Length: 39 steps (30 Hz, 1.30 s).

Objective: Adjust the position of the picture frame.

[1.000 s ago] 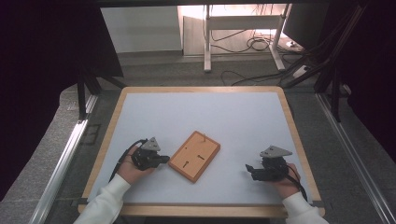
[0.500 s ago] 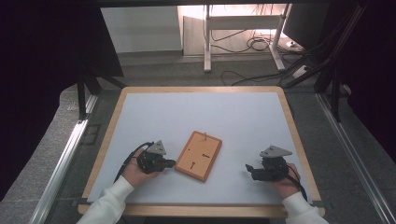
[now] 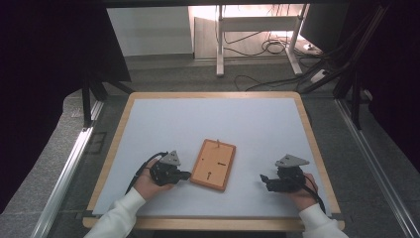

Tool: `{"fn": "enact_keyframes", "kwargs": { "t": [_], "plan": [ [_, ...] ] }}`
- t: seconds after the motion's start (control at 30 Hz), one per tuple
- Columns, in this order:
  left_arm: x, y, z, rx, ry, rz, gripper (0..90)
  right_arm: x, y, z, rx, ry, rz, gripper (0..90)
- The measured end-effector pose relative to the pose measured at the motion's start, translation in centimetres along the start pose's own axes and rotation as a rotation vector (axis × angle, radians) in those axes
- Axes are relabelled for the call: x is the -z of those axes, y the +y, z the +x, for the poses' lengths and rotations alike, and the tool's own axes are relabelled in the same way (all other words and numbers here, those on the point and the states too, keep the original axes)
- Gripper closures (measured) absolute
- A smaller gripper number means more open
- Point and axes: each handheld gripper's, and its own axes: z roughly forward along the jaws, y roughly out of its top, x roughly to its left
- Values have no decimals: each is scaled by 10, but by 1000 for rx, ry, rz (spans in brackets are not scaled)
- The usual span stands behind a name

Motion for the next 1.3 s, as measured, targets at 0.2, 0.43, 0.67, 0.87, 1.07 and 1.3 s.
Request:
{"fn": "enact_keyframes", "kwargs": {
  "t": [0.2,0.43,0.67,0.87,1.07,1.3],
  "plan": [
    [-4,2,-2,3,-3,-8,900,-1,1,0,-1,-3,5,194],
    [-3,3,-1,8,16,-14,900,-1,2,-1,-13,-6,-10,194],
    [9,-4,17,115,97,-56,899,-5,12,-1,-56,21,-47,218],
    [14,-13,29,207,162,-89,704,-15,27,0,-93,52,-62,255],
    [19,-17,38,280,179,-122,471,-23,46,0,-128,63,-65,464],
    [19,-16,36,277,191,-126,392,-38,60,5,-76,56,-21,819]
  ]
}}
